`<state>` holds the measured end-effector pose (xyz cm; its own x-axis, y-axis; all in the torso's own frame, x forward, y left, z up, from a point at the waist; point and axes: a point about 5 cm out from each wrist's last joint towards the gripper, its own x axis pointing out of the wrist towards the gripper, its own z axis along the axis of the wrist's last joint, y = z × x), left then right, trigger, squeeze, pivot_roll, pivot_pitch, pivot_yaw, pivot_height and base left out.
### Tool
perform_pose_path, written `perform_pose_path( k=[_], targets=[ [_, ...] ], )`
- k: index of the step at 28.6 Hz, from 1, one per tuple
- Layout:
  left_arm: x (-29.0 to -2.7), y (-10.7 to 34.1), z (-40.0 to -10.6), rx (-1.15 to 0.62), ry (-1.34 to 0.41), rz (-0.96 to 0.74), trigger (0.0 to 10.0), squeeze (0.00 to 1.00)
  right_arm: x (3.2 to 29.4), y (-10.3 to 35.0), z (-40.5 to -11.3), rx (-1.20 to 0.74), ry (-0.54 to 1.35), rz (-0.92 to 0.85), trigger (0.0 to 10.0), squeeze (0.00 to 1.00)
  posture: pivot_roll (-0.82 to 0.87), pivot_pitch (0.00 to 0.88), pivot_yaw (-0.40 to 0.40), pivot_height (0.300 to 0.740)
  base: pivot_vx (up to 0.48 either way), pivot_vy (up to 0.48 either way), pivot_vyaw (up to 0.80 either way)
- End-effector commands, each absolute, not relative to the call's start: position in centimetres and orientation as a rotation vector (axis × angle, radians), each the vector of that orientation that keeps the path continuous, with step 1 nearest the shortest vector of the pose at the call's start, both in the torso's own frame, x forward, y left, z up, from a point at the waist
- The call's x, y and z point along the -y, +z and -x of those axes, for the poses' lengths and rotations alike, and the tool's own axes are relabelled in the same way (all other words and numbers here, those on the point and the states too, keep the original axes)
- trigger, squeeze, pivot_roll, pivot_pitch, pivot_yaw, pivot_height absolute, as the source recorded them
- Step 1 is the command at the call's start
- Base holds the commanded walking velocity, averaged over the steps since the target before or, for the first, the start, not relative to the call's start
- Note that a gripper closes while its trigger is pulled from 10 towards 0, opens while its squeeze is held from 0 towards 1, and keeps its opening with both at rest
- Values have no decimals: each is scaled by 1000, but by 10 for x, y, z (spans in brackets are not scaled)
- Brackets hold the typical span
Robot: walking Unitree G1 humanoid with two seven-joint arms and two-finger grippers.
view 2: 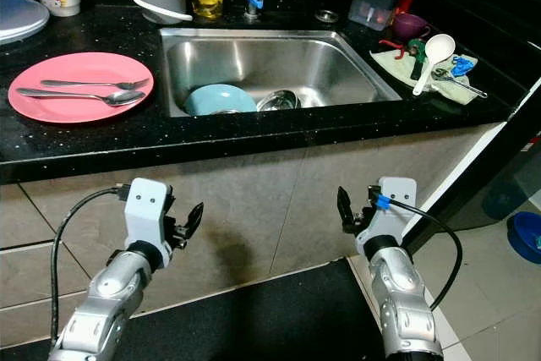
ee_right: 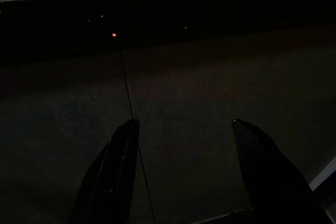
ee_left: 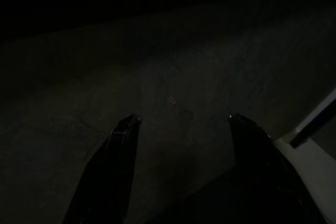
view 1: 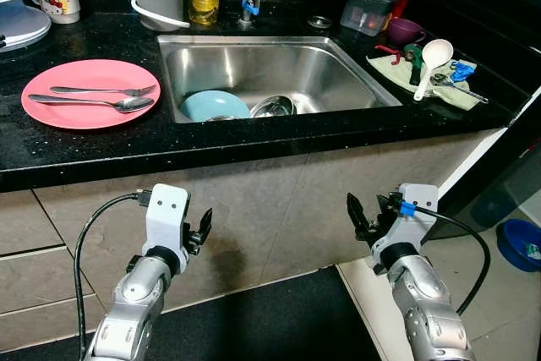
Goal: Kitchen organization
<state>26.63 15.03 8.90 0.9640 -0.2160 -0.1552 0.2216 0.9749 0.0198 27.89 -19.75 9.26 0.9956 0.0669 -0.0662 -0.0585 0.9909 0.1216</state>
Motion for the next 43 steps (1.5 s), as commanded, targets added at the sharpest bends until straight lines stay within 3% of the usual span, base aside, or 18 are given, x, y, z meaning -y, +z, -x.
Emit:
perform_pose_path(
  k=[1, 43],
  targets=[
    [-147, 84, -266, -174, -230, -27, 10000, 0, 203, 91, -279, -87, 48, -118, 10000, 0, 52, 29, -154, 740, 0, 0, 0],
    [-148, 83, -267, -175, -224, -17, 10000, 0, 203, 89, -279, -98, 59, -106, 10000, 0, 53, 23, -158, 740, 0, 0, 0]
  ],
)
